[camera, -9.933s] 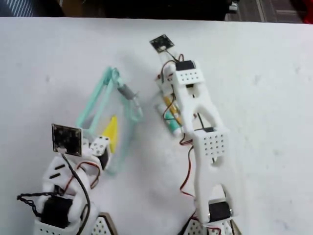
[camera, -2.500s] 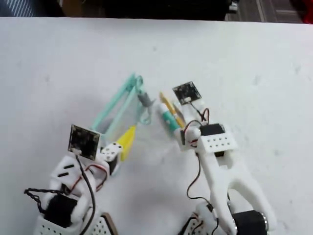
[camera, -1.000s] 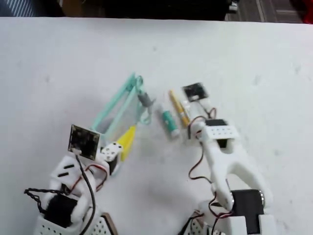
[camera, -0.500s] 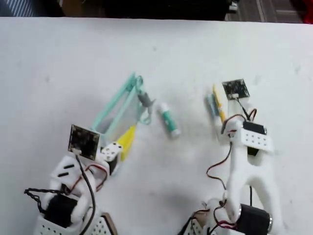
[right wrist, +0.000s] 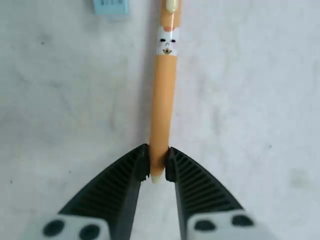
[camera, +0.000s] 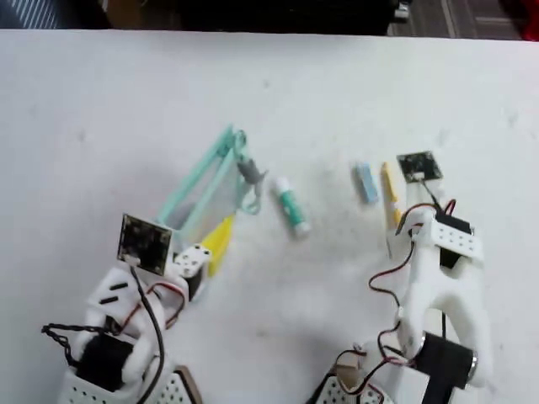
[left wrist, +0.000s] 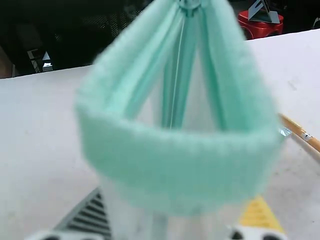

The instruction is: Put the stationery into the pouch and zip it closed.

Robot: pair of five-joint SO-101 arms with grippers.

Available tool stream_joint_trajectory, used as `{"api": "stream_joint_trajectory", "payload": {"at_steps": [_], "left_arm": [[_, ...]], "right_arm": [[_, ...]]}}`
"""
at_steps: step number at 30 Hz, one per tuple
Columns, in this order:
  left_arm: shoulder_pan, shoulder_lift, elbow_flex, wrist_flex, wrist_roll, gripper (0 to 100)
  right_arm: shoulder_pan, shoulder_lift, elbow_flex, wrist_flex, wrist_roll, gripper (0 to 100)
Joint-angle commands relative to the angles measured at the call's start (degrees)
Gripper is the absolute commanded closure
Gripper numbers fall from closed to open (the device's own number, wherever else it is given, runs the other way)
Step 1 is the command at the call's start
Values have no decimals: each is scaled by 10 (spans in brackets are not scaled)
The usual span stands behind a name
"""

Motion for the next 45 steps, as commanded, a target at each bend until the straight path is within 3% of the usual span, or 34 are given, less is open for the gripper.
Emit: {"api": "stream_joint_trajectory", "payload": {"at_steps": [1,4,6,9,13,18,30,41,45], "left_arm": [[-1,2,-4,-11,-2,782],[0,2,-3,-11,-2,782],[0,2,-3,-11,-2,782],[-3,2,-4,-11,-2,782],[-3,2,-5,-10,-2,782],[-3,2,-6,-10,-2,782],[-4,2,-6,-9,-2,782],[-4,2,-4,-11,-2,782],[-4,2,-4,-11,-2,782]], "right_arm": [[22,3,-19,8,-11,878],[38,-12,-33,12,-33,728],[37,-28,-42,13,-31,706],[14,-57,-69,18,-31,746],[-45,-69,-160,98,-36,793],[-95,7,-302,138,-110,794],[-97,365,-557,162,-136,796],[-102,460,-612,177,-137,800],[-102,461,-612,179,-137,936]]}}
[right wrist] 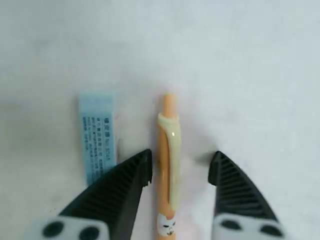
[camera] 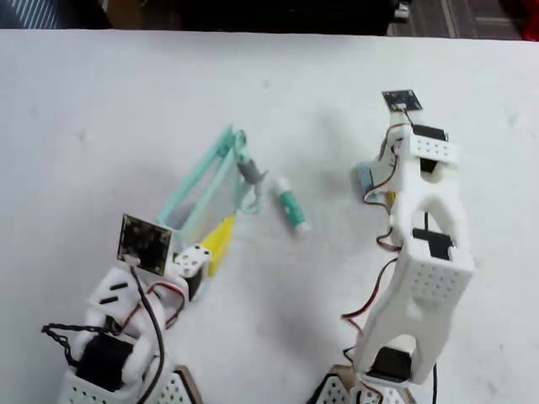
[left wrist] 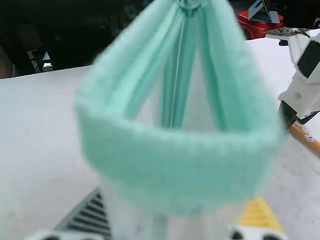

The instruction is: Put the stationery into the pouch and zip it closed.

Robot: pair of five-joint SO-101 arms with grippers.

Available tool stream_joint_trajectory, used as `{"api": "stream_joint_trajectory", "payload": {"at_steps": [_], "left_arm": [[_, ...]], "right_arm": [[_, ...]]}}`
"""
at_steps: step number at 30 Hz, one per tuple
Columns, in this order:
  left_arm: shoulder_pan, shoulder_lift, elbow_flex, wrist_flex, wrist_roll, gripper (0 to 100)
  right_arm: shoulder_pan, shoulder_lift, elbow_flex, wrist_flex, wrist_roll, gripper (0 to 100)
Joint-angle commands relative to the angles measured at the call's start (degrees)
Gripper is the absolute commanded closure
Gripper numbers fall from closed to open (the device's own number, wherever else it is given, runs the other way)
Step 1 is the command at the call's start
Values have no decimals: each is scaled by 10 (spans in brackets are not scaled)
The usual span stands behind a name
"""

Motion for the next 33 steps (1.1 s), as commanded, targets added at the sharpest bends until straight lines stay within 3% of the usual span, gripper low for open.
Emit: {"api": "stream_joint_trajectory", "payload": {"at_steps": [1,4,10,33], "left_arm": [[-4,2,-4,-11,-2,782],[-4,2,-4,-11,-2,782],[-2,2,-4,-11,-2,782],[-1,2,-3,-9,1,782]], "right_arm": [[-7,-2,-19,7,-5,981],[-15,0,-17,10,-5,949],[-44,0,9,15,-4,980],[-40,0,12,18,-2,982]]}}
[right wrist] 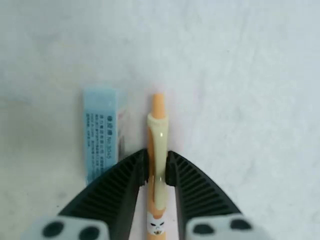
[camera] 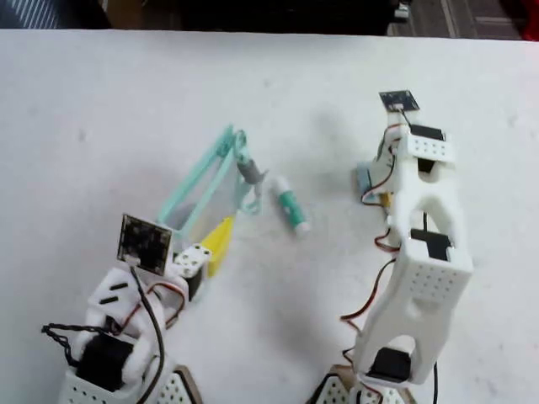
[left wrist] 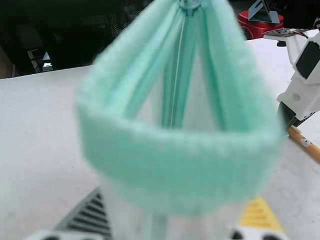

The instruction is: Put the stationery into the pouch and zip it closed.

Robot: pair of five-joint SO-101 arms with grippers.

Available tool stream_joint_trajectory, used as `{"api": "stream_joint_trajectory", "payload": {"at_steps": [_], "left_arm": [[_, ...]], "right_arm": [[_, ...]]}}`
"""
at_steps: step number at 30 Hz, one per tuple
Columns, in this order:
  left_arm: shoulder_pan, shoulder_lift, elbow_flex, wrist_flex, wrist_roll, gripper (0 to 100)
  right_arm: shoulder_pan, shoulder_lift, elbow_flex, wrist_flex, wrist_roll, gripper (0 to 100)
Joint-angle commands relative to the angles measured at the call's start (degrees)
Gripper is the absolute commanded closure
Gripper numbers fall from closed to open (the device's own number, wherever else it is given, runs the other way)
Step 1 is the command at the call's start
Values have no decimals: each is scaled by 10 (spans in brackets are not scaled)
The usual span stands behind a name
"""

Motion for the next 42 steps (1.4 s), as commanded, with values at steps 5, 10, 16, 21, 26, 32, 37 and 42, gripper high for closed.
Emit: {"api": "stream_joint_trajectory", "payload": {"at_steps": [5,10,16,21,26,32,37,42], "left_arm": [[-3,2,-3,-8,0,782],[-3,2,-3,-8,-1,782],[-2,2,-3,-8,2,782],[-2,2,-3,-8,31,782],[-3,4,-3,-8,32,782],[-3,4,-4,1,31,779],[-3,4,-2,4,-8,783],[-3,3,-2,0,-18,858]], "right_arm": [[-18,-3,4,7,-2,982],[-11,-3,2,7,-2,982],[-12,-3,2,6,-2,982],[-12,-3,2,6,-2,982],[-12,-3,2,6,-3,982],[-12,-3,3,7,-3,982],[-12,-3,3,7,-3,982],[-12,-3,3,7,-3,982]]}}
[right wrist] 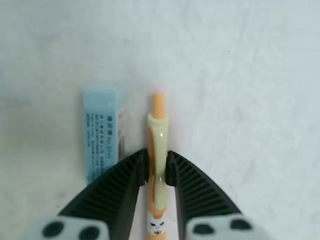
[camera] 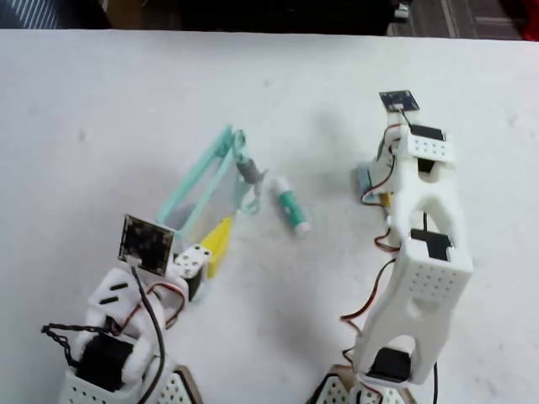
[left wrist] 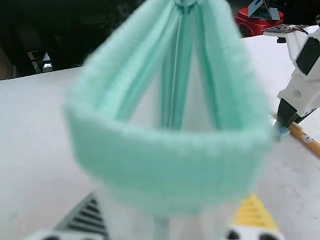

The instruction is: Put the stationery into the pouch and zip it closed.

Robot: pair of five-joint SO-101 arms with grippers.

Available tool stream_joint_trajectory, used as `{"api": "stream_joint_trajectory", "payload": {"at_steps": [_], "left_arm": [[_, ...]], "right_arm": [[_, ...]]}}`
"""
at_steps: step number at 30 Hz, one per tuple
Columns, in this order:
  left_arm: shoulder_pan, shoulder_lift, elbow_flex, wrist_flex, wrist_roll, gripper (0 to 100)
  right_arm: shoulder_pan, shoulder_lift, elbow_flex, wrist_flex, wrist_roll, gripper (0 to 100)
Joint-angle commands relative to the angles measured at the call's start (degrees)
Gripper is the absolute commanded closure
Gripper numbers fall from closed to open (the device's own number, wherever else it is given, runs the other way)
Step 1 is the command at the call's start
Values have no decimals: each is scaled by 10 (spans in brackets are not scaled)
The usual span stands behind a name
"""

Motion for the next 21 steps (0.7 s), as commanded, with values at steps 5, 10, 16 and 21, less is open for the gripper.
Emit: {"api": "stream_joint_trajectory", "payload": {"at_steps": [5,10,16,21], "left_arm": [[-2,3,-2,-16,-10,981],[-2,3,-2,-16,-10,978],[0,3,-2,-16,-10,978],[1,3,30,-55,-10,976]], "right_arm": [[-12,-3,3,7,-4,982],[-12,-3,3,7,-4,982],[-12,-3,3,7,-4,982],[-11,-4,0,6,-5,982]]}}
